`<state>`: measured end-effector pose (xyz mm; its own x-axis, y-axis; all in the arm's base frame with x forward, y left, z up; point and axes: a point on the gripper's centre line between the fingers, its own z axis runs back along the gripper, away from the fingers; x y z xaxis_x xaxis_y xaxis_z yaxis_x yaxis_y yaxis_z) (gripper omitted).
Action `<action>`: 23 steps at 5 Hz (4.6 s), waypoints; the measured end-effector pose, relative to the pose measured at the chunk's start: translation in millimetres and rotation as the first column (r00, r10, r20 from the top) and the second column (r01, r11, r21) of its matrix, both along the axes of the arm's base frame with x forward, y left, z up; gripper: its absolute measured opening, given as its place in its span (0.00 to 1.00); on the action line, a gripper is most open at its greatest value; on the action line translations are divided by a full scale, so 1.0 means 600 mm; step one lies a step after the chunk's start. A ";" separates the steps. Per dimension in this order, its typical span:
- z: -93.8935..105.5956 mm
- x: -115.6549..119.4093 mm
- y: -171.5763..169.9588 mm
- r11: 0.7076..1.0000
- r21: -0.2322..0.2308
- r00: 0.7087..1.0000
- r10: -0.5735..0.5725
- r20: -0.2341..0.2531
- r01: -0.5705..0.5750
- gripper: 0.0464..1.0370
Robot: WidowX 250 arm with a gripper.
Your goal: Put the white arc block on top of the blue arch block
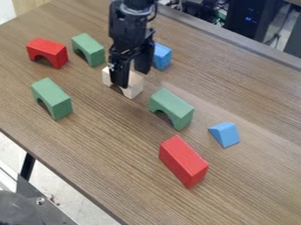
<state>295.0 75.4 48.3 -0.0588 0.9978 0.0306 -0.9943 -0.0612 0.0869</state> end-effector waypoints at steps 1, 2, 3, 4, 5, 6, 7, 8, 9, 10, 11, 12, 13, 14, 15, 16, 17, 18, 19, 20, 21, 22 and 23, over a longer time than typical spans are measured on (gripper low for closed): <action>-0.019 -0.001 0.008 1.000 0.020 1.000 -0.010 -0.024 0.011 0.96; -0.040 -0.002 0.019 0.999 0.052 0.999 -0.008 -0.054 0.011 0.91; -0.042 -0.001 0.021 0.998 0.062 0.999 -0.016 -0.050 0.019 0.62; -0.039 -0.005 0.018 0.998 0.047 0.997 -0.041 -0.064 0.044 0.56; -0.007 -0.004 0.009 0.996 0.013 0.995 -0.090 -0.050 0.091 0.56; 0.035 0.011 0.006 0.994 0.001 0.994 -0.110 -0.003 0.110 0.56; 0.064 0.032 0.005 0.995 -0.011 0.994 -0.103 0.034 0.103 0.56; 0.073 0.071 0.009 0.995 0.014 0.994 -0.099 0.051 0.098 0.56; 0.081 0.099 0.016 0.999 0.019 0.996 -0.050 0.068 0.049 0.56; 0.100 0.105 0.032 1.000 0.011 0.996 -0.003 0.088 0.002 0.56; 0.102 0.090 0.057 0.998 -0.011 0.997 0.057 0.060 -0.057 0.56; 0.101 0.086 0.064 0.997 -0.011 0.996 0.074 0.057 -0.074 0.56; 0.091 0.082 0.063 0.997 -0.012 0.995 0.083 0.053 -0.082 0.56; 0.067 0.105 0.051 0.996 0.007 0.995 0.090 0.050 -0.090 0.56; 0.042 0.133 0.021 0.998 0.019 0.998 0.060 0.027 -0.061 0.56; 0.029 0.139 0.019 0.998 0.033 0.999 0.052 0.007 -0.052 0.56; 0.018 0.142 0.013 0.998 0.043 0.999 0.039 -0.011 -0.038 0.56; 0.017 0.143 0.010 0.998 0.050 0.999 0.035 -0.014 -0.034 0.56; 0.015 0.142 0.010 0.998 0.050 0.999 0.034 -0.015 -0.034 0.56; 0.015 0.141 0.011 0.998 0.053 0.999 0.032 -0.016 -0.031 0.56; 0.016 0.139 0.012 0.998 0.056 0.999 0.021 -0.025 -0.020 0.56; 0.022 0.142 0.014 0.998 0.055 1.000 0.006 -0.025 -0.005 0.56; 0.021 0.150 0.014 0.999 0.052 1.000 0.005 -0.018 -0.004 0.56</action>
<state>385.0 83.7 60.8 -0.0620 0.9946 0.0832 -0.9923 -0.0704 0.1017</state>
